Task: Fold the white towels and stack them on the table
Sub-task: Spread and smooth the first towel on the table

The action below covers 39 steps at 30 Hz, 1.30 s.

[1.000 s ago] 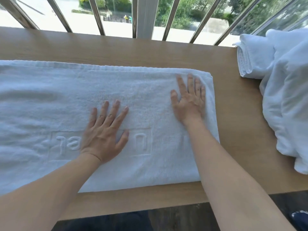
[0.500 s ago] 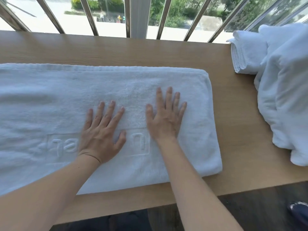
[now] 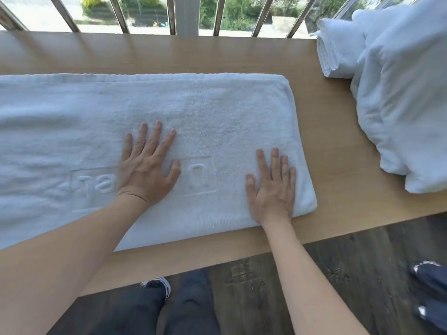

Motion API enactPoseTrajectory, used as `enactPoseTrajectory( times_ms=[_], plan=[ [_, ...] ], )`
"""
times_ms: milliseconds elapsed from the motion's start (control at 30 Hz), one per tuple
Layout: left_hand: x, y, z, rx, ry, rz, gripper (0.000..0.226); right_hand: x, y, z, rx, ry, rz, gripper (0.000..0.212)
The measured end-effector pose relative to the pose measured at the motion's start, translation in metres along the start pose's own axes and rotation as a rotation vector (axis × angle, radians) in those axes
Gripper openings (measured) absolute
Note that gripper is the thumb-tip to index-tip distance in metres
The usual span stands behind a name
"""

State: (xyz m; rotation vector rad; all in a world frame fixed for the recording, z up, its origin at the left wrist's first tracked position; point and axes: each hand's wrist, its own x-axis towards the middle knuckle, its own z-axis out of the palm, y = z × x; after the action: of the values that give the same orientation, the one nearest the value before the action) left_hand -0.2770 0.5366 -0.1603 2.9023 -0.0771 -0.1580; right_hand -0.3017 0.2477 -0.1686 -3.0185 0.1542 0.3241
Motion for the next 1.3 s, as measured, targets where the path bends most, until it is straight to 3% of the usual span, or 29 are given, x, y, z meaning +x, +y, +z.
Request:
enactPoseTrajectory(
  times_ms=[167,300,400,500,600,700,967,1300],
  plan=[
    [-0.001,0.001,-0.001,-0.035,-0.006,0.001,0.069,0.003,0.022,-0.008,-0.018,-0.021,0.122,0.064],
    [-0.009,0.001,-0.01,-0.195,0.009,0.057,0.055,-0.004,-0.019,-0.014,0.119,0.037,0.264,0.065],
    [-0.018,-0.017,-0.02,-0.342,-0.025,0.174,0.05,-0.02,-0.095,-0.009,0.206,0.119,0.013,0.065],
    [-0.042,-0.054,-0.022,-0.239,0.009,0.182,0.052,-0.03,-0.18,0.006,0.299,0.102,-0.189,0.06],
    [-0.071,-0.097,-0.023,-0.139,0.019,0.03,0.055,-0.031,-0.25,0.017,0.35,0.079,-0.245,0.057],
    [-0.078,-0.125,-0.024,-0.057,-0.022,0.069,0.057,-0.024,-0.289,0.025,0.306,0.078,-0.242,0.056],
    [-0.05,-0.167,-0.034,-0.02,-0.054,0.107,0.057,-0.019,-0.3,0.035,0.142,0.09,-0.153,0.064],
    [0.029,-0.225,-0.049,0.034,-0.022,-0.017,0.063,-0.018,-0.303,0.033,0.081,0.131,-0.154,0.064]
  ],
)
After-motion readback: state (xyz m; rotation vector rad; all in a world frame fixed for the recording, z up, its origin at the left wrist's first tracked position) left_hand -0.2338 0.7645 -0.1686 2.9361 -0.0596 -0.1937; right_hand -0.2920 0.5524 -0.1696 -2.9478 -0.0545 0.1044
